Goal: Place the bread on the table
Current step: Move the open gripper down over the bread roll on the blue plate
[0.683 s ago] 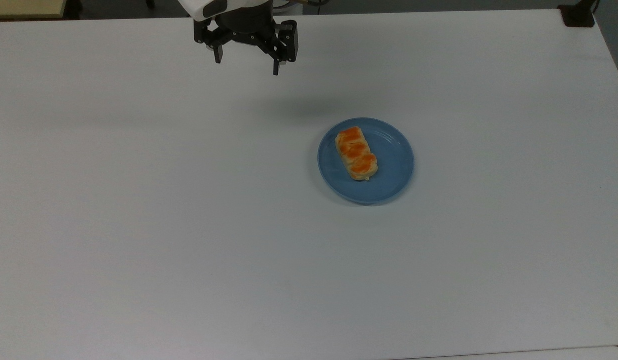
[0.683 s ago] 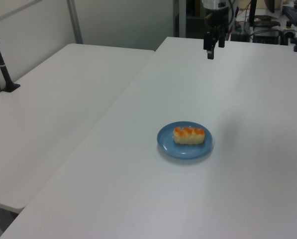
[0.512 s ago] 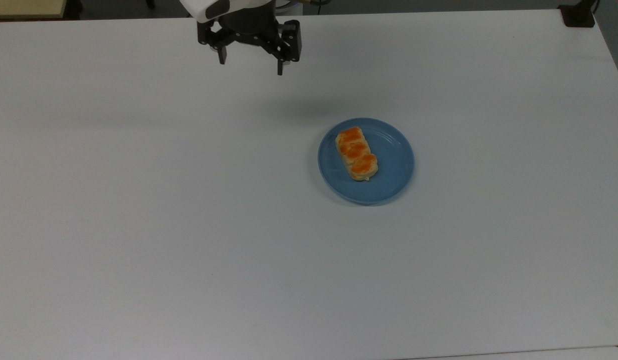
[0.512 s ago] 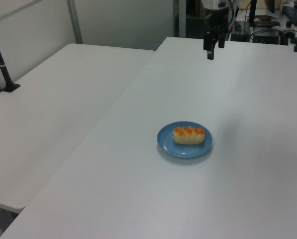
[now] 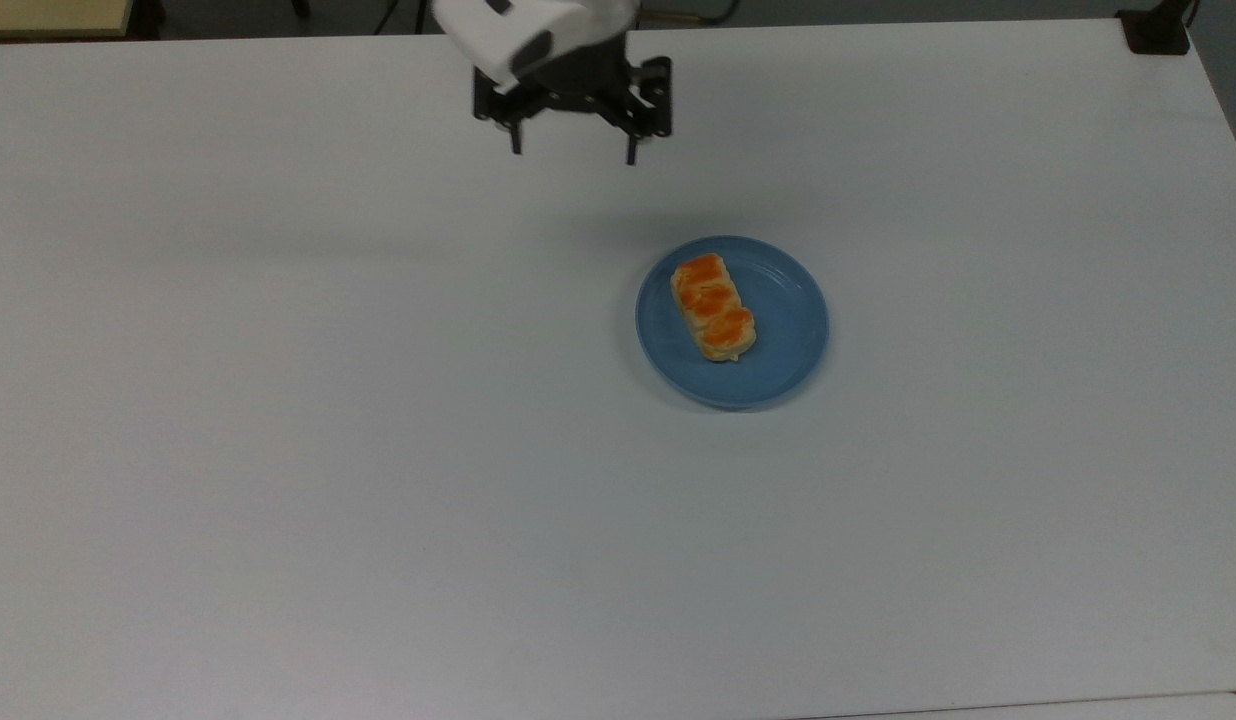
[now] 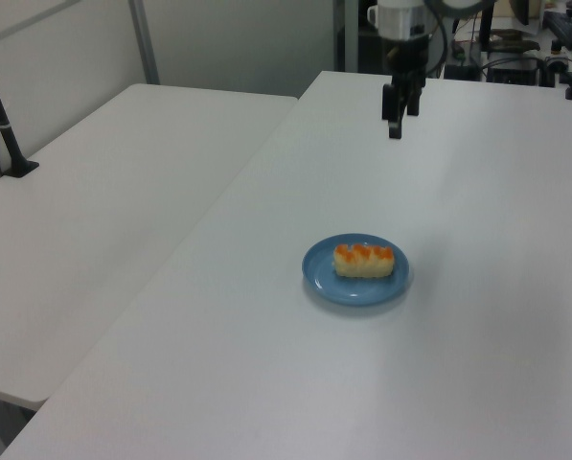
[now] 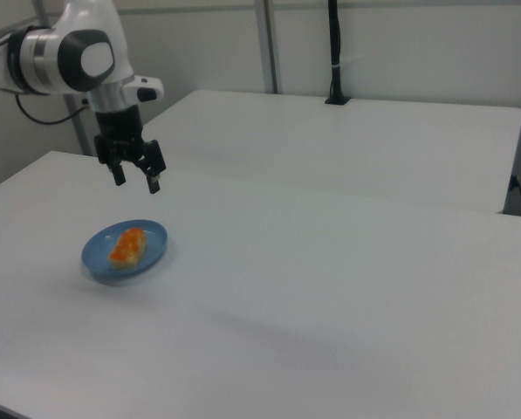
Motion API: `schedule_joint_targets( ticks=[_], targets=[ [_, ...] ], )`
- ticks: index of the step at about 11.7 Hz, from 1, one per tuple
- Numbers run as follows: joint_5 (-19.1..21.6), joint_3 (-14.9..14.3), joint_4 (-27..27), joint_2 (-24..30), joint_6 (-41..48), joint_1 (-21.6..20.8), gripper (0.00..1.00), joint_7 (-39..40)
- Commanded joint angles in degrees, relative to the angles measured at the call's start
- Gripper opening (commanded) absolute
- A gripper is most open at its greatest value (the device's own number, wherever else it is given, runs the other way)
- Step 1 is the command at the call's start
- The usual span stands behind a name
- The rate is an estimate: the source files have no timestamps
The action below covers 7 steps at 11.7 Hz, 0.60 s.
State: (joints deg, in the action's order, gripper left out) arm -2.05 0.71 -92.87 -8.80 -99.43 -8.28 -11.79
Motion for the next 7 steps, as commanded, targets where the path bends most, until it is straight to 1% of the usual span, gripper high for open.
schedule_joint_targets(
  ticks=[1,2,4,5,7],
  targets=[
    [0.2,-0.8,-0.9,-5.2,-4.4,-6.3,1.00,0.5],
    [0.1,-0.9,-0.9,-7.3,-6.1,-8.2,1.00,0.4],
    [-0.1,-1.0,-1.0,-12.2,-9.7,-9.8,1.00,0.4],
    [-1.0,-1.0,-1.0,-14.1,-11.5,-10.8,1.00,0.1],
    [-4.3,-1.0,-1.1,-16.9,-14.2,-12.4,1.00,-4.2]
  ],
)
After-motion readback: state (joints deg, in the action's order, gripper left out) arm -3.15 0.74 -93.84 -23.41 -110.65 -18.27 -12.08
